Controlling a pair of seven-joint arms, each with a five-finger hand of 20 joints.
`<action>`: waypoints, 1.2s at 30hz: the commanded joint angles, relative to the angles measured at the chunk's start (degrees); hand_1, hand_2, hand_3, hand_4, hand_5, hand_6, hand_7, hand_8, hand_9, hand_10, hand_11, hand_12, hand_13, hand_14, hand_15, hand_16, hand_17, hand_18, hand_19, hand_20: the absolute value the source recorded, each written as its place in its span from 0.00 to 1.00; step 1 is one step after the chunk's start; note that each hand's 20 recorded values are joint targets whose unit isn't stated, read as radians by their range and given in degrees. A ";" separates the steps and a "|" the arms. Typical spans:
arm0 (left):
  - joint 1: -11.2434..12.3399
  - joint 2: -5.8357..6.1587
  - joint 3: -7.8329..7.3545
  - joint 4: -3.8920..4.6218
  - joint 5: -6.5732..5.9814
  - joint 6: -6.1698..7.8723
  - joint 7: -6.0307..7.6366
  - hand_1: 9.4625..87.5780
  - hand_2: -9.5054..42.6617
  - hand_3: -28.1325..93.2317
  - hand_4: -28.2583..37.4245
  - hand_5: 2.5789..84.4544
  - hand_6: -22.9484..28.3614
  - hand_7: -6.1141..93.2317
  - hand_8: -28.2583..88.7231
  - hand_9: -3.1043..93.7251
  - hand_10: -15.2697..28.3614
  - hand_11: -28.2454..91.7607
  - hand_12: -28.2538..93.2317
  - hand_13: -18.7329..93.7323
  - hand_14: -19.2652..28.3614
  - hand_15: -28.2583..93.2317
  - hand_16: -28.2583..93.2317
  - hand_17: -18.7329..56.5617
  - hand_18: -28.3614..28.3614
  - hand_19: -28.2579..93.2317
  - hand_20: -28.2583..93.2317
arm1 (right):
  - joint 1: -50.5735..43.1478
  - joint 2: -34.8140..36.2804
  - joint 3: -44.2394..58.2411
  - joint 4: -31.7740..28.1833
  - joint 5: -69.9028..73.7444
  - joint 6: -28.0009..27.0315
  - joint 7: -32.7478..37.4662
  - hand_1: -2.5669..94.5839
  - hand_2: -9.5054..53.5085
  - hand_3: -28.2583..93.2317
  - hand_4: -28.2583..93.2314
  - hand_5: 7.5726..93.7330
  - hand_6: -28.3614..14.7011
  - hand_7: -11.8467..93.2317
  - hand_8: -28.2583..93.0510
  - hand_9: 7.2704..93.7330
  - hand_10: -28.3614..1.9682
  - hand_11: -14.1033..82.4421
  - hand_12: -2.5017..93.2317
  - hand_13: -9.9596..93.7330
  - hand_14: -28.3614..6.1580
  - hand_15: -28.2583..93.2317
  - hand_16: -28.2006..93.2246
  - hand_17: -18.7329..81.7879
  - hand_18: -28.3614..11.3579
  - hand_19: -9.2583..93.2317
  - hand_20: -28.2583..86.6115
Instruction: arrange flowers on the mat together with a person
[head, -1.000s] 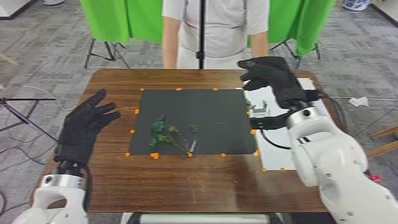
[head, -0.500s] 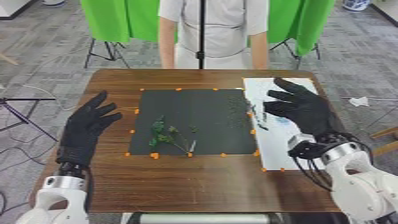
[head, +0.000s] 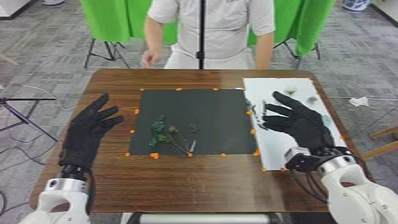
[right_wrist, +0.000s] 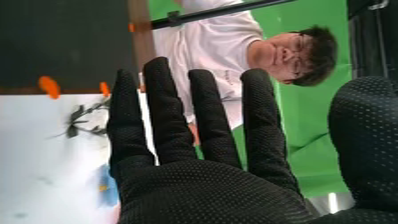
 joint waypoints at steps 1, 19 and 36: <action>1.59 -0.28 0.10 0.10 -0.14 0.14 0.25 0.16 0.30 0.88 0.00 0.42 0.54 0.17 0.17 0.41 0.75 0.43 0.31 0.42 0.97 0.65 0.17 0.14 0.97 0.63 0.37 | -2.11 -0.33 0.19 -0.05 -0.52 -0.42 0.07 0.21 0.24 0.86 0.00 0.38 0.78 0.25 0.13 0.41 0.51 0.21 0.18 0.45 0.30 0.43 0.38 0.28 0.12 0.57 0.40; 1.42 -0.38 0.04 0.09 -0.25 0.02 -0.05 0.17 0.29 0.88 0.00 0.42 0.54 0.17 0.17 0.41 0.76 0.44 0.31 0.42 0.97 0.65 0.17 0.14 0.97 0.64 0.37 | -1.52 -0.06 0.03 0.51 1.36 -0.73 1.05 0.21 0.24 0.86 0.00 0.39 0.78 0.25 0.13 0.42 0.51 0.21 0.18 0.46 0.30 0.44 0.38 0.28 0.11 0.57 0.41; 1.20 0.27 0.33 0.14 -0.68 0.36 0.62 0.18 0.28 0.89 0.00 0.42 0.54 0.18 0.16 0.42 0.75 0.44 0.31 0.42 0.96 0.65 0.17 0.14 0.96 0.64 0.37 | -0.89 0.20 -0.33 0.80 1.59 -0.57 0.63 0.21 0.23 0.86 0.00 0.39 0.79 0.25 0.13 0.42 0.52 0.21 0.18 0.47 0.31 0.44 0.38 0.28 0.11 0.58 0.41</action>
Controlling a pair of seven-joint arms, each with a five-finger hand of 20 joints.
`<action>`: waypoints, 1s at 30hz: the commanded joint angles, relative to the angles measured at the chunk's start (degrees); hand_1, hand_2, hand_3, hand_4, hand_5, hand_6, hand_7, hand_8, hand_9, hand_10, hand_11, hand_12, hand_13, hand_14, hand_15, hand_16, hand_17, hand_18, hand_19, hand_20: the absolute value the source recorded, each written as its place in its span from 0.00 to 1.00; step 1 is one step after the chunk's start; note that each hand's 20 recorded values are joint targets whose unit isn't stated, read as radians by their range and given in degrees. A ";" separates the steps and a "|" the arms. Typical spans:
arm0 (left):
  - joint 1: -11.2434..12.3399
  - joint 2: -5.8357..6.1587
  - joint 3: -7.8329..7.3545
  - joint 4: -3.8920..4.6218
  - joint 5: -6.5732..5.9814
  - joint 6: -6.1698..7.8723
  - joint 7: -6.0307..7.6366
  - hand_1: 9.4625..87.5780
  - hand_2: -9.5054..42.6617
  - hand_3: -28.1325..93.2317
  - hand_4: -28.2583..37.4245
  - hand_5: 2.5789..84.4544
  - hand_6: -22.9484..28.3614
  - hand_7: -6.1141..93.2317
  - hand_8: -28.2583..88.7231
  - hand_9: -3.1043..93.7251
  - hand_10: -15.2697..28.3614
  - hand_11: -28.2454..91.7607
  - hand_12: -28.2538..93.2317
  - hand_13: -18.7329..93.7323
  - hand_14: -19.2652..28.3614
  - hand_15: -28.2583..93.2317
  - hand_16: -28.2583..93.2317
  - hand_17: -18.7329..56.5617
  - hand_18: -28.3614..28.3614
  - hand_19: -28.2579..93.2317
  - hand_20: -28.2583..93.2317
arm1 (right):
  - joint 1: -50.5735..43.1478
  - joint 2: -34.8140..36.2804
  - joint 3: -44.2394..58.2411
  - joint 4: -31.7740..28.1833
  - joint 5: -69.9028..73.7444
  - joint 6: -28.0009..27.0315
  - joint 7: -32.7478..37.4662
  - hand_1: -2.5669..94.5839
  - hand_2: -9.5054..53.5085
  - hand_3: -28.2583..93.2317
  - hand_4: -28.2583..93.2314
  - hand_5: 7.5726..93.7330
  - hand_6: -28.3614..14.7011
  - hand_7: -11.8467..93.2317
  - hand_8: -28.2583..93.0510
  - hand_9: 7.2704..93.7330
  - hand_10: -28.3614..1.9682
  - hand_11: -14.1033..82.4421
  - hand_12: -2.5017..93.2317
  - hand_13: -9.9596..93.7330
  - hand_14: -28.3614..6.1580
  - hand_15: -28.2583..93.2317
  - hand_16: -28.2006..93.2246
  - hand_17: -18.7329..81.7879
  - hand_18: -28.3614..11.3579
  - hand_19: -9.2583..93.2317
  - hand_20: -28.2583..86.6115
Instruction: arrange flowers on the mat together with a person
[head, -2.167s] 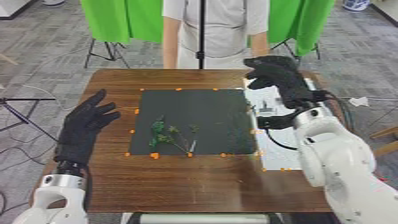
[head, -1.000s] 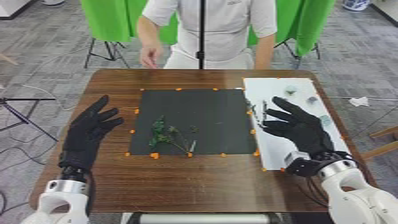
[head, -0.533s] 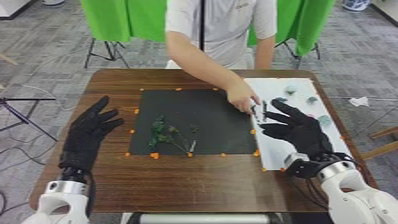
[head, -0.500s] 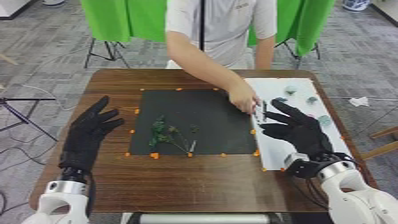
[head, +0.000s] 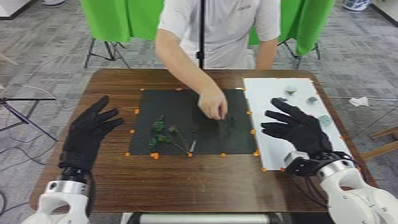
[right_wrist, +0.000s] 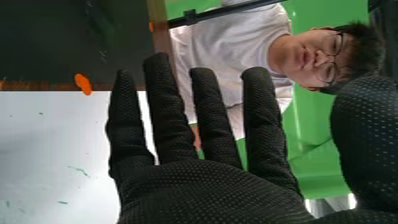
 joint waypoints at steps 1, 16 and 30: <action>0.36 0.08 0.28 0.16 -0.40 0.27 0.19 0.18 0.28 0.89 0.00 0.42 0.54 0.18 0.16 0.42 0.76 0.44 0.31 0.42 0.96 0.65 0.17 0.14 0.96 0.64 0.37 | -0.19 0.11 -0.12 -0.12 -0.02 -0.32 -0.62 0.21 0.23 0.86 0.00 0.39 0.79 0.25 0.13 0.42 0.52 0.21 0.18 0.47 0.31 0.44 0.38 0.28 0.11 0.58 0.41; 0.15 0.07 0.31 0.20 -0.39 0.29 0.14 0.18 0.28 0.89 0.00 0.42 0.54 0.18 0.16 0.42 0.76 0.45 0.31 0.42 0.96 0.65 0.17 0.14 0.96 0.64 0.37 | -0.13 0.18 -0.35 -0.03 -0.30 -0.57 -0.55 0.21 0.24 0.86 0.00 0.39 0.79 0.25 0.13 0.43 0.52 0.21 0.18 0.48 0.31 0.45 0.38 0.28 0.11 0.58 0.41; 0.62 0.20 0.04 -0.17 -0.49 0.85 0.47 0.18 0.29 0.89 0.00 0.42 0.55 0.18 0.17 0.42 0.76 0.44 0.31 0.42 0.97 0.65 0.17 0.14 0.97 0.64 0.37 | 3.08 4.44 -0.27 -0.53 -14.13 4.81 -3.45 0.27 0.14 0.88 0.00 0.43 0.77 0.27 0.12 0.46 0.51 0.24 0.18 0.53 0.35 0.52 0.38 0.35 0.05 0.64 0.42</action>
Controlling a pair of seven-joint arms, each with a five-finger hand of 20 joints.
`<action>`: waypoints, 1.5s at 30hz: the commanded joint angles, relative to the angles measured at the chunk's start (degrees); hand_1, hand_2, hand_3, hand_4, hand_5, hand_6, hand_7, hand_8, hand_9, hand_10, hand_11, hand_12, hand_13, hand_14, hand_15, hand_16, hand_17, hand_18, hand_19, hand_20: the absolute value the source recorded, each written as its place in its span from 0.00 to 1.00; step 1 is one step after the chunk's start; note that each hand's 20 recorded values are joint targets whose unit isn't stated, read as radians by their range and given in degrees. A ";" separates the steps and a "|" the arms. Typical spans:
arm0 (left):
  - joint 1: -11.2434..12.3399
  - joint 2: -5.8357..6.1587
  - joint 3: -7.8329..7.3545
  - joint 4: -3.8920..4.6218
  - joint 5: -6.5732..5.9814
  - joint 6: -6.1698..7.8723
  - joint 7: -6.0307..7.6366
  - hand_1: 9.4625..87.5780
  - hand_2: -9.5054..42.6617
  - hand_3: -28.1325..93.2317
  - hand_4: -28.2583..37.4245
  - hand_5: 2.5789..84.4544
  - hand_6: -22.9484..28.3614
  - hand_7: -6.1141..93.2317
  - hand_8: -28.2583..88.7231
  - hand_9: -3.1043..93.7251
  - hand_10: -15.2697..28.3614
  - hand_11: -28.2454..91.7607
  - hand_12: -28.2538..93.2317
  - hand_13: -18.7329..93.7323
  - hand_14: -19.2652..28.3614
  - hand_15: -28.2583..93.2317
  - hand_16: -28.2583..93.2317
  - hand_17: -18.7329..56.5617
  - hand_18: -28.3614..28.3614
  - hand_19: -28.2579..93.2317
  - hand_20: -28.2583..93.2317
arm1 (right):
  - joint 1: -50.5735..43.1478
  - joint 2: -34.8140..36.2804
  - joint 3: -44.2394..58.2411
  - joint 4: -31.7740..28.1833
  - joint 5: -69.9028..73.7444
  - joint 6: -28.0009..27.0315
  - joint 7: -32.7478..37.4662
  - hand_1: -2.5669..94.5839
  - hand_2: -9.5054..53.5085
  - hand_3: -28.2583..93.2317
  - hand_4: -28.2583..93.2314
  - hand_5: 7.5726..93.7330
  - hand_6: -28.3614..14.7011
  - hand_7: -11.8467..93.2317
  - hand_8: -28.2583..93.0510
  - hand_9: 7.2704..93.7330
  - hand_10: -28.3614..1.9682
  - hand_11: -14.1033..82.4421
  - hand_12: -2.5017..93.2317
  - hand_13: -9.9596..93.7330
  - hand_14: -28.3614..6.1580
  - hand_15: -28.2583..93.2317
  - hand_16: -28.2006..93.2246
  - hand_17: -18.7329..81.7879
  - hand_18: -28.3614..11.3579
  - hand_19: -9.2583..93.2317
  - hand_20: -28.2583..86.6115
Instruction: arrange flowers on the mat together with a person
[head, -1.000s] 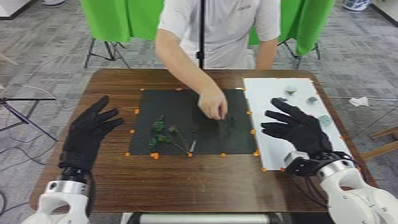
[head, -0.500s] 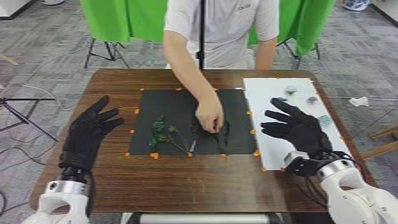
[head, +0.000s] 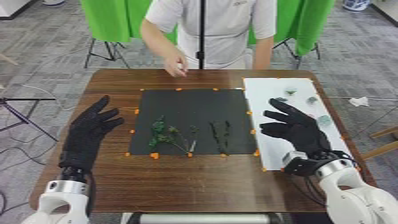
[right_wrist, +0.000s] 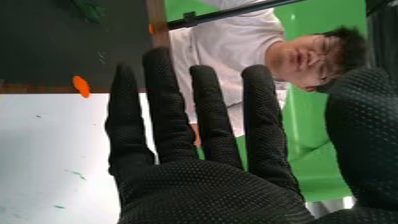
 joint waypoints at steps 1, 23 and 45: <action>0.68 -0.01 -0.08 -0.17 -0.35 0.81 0.18 0.18 0.29 0.89 0.00 0.42 0.55 0.18 0.17 0.42 0.77 0.44 0.31 0.42 0.97 0.65 0.17 0.14 0.97 0.64 0.37 | 3.43 4.74 1.08 -0.33 -14.48 4.27 -1.68 0.28 0.13 0.88 0.00 0.43 0.77 0.27 0.12 0.47 0.51 0.25 0.19 0.54 0.36 0.53 0.37 0.36 0.05 0.65 0.42; 1.05 0.17 -0.21 -0.53 -0.30 1.07 -0.33 0.19 0.29 0.88 0.02 0.42 0.56 0.18 0.17 0.42 0.77 0.44 0.31 0.42 0.98 0.66 0.16 0.14 0.97 0.64 0.37 | 25.29 23.99 -19.19 10.70 -57.43 0.28 20.12 0.41 0.01 0.85 0.03 0.54 0.75 0.32 0.12 0.64 0.47 0.69 0.24 0.74 0.50 0.80 0.37 0.54 0.21 0.85 0.37; 0.10 0.37 -0.28 -0.34 -0.46 1.03 -0.07 0.20 0.29 0.88 0.03 0.41 0.56 0.18 0.17 0.41 0.77 0.44 0.31 0.42 0.98 0.66 0.16 0.14 0.97 0.64 0.37 | 38.18 23.32 -38.73 19.08 -71.16 1.25 26.79 0.43 0.00 0.84 0.01 0.51 0.77 0.38 0.10 0.63 0.50 0.63 0.23 0.74 0.54 0.74 0.36 0.53 0.21 0.82 0.36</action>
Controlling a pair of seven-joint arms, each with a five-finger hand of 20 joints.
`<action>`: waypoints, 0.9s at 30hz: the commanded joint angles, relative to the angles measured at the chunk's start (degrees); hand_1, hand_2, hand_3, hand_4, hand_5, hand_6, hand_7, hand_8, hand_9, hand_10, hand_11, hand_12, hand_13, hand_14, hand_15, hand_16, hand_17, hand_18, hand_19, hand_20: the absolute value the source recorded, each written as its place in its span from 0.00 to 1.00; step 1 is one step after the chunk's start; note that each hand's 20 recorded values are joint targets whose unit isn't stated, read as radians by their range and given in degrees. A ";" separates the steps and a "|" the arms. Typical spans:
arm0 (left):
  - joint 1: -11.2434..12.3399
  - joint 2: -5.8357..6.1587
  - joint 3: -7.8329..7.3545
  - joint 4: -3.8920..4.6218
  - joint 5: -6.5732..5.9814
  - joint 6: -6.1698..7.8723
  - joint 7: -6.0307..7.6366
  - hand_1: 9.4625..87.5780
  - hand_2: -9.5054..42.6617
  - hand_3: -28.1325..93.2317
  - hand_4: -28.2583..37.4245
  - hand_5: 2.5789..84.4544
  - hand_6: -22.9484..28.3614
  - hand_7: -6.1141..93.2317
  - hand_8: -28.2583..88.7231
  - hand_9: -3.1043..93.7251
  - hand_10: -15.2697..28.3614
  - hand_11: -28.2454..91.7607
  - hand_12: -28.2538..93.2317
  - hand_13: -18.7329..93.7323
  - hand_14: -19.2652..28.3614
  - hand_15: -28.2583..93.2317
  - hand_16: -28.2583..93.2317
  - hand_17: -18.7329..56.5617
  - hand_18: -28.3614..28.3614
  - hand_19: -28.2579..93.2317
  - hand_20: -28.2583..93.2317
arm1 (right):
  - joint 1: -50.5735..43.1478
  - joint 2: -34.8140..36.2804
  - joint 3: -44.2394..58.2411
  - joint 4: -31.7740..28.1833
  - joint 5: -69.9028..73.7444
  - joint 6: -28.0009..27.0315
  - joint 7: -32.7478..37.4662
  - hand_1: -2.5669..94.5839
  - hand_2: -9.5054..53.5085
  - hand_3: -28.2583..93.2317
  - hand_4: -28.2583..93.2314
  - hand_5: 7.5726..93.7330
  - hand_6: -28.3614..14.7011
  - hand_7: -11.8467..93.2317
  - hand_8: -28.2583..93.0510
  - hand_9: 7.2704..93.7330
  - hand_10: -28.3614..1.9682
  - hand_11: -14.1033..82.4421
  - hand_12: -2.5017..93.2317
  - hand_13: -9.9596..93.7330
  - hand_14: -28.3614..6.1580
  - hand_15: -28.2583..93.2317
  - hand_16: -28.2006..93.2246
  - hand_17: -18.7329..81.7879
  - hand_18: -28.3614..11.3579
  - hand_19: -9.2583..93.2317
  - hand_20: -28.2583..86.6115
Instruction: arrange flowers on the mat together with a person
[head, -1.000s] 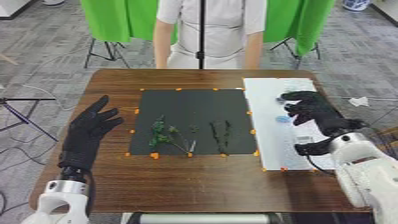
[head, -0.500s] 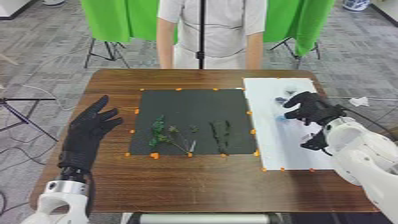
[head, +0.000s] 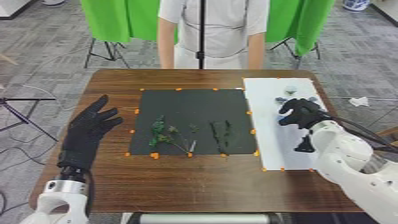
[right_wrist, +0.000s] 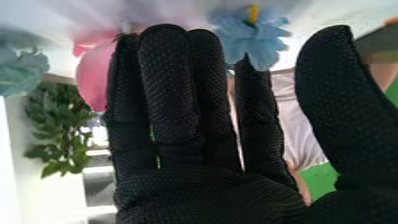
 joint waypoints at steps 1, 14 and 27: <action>-0.22 -0.18 -0.10 0.13 -0.22 0.26 -0.32 0.20 0.29 0.88 0.03 0.41 0.56 0.18 0.16 0.41 0.77 0.44 0.31 0.42 0.98 0.66 0.16 0.14 0.97 0.64 0.37 | 2.51 -0.50 -4.17 2.37 -5.01 1.67 1.59 0.44 0.00 0.84 0.01 0.52 0.77 0.40 0.10 0.63 0.51 0.63 0.23 0.75 0.55 0.73 0.36 0.53 0.22 0.81 0.35; -0.09 -0.09 -0.29 -0.08 -0.37 0.48 0.09 0.20 0.29 0.88 0.03 0.41 0.56 0.18 0.17 0.41 0.78 0.44 0.31 0.42 0.98 0.65 0.16 0.14 0.97 0.64 0.37 | 3.73 -0.06 -11.88 5.70 -11.42 12.09 1.21 0.63 0.00 0.72 0.00 0.77 0.78 0.49 0.21 0.88 0.80 0.39 0.42 0.88 0.74 0.63 0.44 0.59 0.32 0.80 0.36; 0.66 0.43 -1.17 -0.46 -0.72 0.90 0.14 0.20 0.29 0.88 0.03 0.42 0.57 0.17 0.17 0.41 0.79 0.44 0.31 0.42 0.99 0.65 0.17 0.13 0.97 0.64 0.37 | 9.07 -7.62 -11.87 -5.90 -10.54 16.50 -7.04 0.64 0.00 0.73 0.00 0.83 0.76 0.44 0.23 0.93 0.81 0.38 0.44 0.90 0.75 0.63 0.45 0.58 0.34 0.82 0.38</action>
